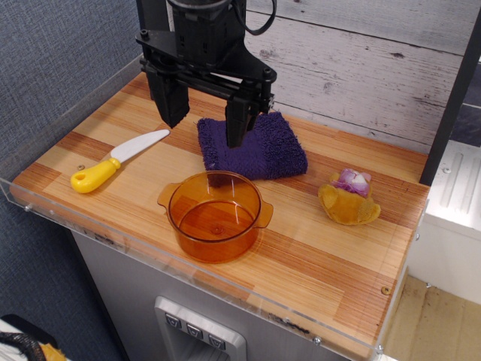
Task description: Move cheese in the middle of cloth, knife and pot.
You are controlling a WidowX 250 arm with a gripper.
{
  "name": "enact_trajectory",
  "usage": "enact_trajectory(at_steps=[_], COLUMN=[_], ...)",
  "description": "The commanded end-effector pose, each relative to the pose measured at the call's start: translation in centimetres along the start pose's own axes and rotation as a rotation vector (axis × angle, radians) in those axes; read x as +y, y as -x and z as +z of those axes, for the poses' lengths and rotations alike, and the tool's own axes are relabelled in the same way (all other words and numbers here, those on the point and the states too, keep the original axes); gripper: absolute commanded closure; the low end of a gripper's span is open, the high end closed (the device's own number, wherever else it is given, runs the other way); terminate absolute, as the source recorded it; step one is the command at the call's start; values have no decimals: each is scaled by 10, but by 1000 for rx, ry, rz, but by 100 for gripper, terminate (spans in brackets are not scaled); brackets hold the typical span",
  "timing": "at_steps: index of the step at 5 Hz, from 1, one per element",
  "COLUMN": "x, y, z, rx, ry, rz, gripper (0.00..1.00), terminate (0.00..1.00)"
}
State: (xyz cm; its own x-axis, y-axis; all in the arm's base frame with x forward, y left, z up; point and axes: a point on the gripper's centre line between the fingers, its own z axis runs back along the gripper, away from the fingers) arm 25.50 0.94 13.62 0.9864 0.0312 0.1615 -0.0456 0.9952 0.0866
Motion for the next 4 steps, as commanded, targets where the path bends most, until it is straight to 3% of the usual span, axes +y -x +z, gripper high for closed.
enact_trajectory(at_steps=[1,2,4], x=[0,1,-28], y=[0,-2,-43], z=[0,7,39], rx=[0,16,-33], ry=[0,-45,-30], rz=[0,-2,-60], gripper=[0,0,0], terminate=[0,0,0])
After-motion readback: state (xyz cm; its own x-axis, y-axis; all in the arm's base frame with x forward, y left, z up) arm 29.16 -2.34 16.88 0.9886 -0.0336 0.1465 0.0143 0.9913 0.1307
